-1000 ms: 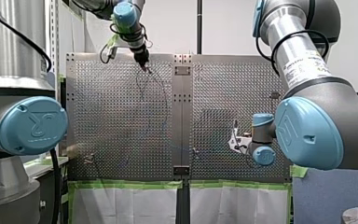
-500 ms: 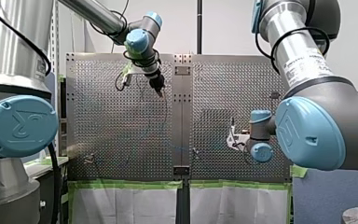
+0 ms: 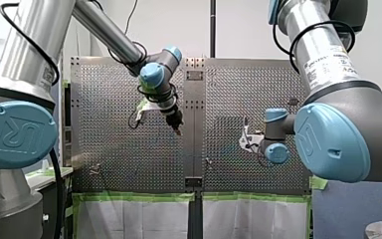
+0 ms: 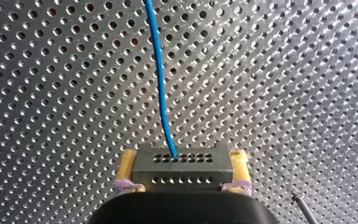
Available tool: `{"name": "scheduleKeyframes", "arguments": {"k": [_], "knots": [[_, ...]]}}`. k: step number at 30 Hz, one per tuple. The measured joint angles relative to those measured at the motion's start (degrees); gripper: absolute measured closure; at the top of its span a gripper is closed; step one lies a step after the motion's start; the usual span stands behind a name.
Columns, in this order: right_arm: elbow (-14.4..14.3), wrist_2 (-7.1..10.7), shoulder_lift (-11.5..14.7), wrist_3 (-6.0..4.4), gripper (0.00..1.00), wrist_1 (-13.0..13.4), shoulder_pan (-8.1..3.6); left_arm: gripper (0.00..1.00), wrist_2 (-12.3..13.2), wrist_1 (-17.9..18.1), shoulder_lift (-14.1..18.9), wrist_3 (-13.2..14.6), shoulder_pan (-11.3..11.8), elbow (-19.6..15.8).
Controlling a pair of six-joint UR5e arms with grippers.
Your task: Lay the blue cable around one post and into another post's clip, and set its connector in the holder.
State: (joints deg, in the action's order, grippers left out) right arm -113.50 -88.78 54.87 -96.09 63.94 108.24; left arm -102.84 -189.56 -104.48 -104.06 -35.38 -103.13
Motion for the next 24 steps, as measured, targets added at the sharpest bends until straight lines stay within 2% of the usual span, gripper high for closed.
{"name": "scheduleKeyframes", "arguments": {"k": [8,16,24], "knots": [[0.0,-1.30,0.0,0.14,0.99,-1.8,1.26,0.00,-0.5,3.5,-3.5,-3.1,-0.9,-3.5],[0.0,-1.48,0.0,0.03,0.99,-4.1,2.97,0.00,-0.7,7.7,-6.2,-3.5,-1.7,-7.7],[0.0,-1.55,0.0,-0.24,0.99,-5.5,6.25,0.00,-0.6,12.0,-6.4,-2.8,-1.8,-12.0]]}}
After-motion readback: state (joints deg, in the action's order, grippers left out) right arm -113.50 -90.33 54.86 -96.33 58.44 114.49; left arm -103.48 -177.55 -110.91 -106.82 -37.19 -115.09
